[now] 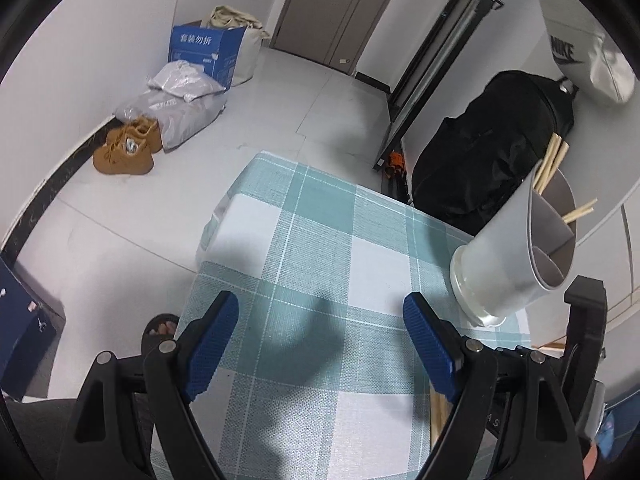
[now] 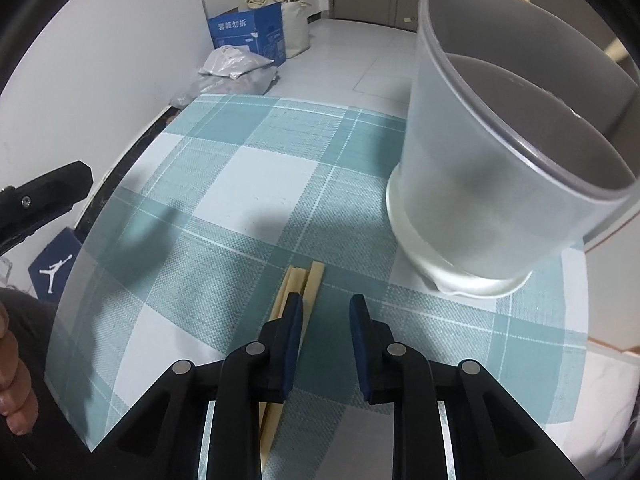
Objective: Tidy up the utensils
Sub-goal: 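Lower the open right tool onto the chopstick pile, then grasp a chopstick with the right tool while the left tool lowers toward the pile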
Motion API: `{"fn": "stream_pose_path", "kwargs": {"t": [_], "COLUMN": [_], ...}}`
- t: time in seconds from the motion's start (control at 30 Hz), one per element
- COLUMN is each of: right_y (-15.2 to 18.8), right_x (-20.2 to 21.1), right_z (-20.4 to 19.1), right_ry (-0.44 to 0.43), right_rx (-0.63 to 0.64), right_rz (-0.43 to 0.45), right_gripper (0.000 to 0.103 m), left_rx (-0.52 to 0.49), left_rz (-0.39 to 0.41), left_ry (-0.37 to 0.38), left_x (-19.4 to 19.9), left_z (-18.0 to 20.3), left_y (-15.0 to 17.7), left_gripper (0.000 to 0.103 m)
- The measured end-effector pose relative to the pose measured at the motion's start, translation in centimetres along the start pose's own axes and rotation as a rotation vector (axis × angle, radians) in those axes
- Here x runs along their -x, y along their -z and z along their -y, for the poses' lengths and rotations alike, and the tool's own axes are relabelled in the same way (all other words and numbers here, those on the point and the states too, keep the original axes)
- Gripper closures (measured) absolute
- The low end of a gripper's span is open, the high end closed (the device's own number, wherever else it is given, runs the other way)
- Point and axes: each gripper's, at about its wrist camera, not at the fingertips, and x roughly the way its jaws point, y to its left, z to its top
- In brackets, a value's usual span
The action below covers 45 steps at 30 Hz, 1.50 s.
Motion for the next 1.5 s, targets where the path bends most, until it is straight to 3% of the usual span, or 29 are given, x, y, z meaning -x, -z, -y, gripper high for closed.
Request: {"fn": "stream_pose_path", "kwargs": {"t": [0.33, 0.5, 0.6, 0.93, 1.27, 1.5], "right_y": [-1.2, -1.5, -1.9, -0.4, 2.8, 5.1], "right_x": [-1.0, -0.8, -1.0, 5.3, 9.4, 9.5], "right_z": [-1.3, -1.9, -2.3, 1.6, 8.2, 12.4], "right_ry": [0.048, 0.047, 0.04, -0.093, -0.238, -0.33], "right_rx": [0.046, 0.061, 0.053, -0.141, -0.444, -0.595], "right_rz": [-0.035, -0.038, -0.032, 0.131, 0.24, 0.28], "right_gripper": [0.081, 0.095, 0.097, 0.098, 0.098, 0.098], "left_rx": [0.017, 0.021, 0.01, -0.066, -0.238, -0.362], "left_rz": [-0.005, -0.018, -0.03, -0.125, -0.252, -0.289], "left_ry": [0.021, 0.014, 0.005, 0.049, 0.079, -0.025], "left_x": [0.2, -0.1, -0.3, -1.3, -1.7, -1.9], "left_z": [-0.4, -0.6, -0.6, 1.3, 5.6, 7.8], "left_y": [-0.2, -0.2, -0.1, 1.1, 4.6, 6.7], "left_gripper": [0.022, 0.022, 0.022, 0.022, 0.022, 0.022]}}
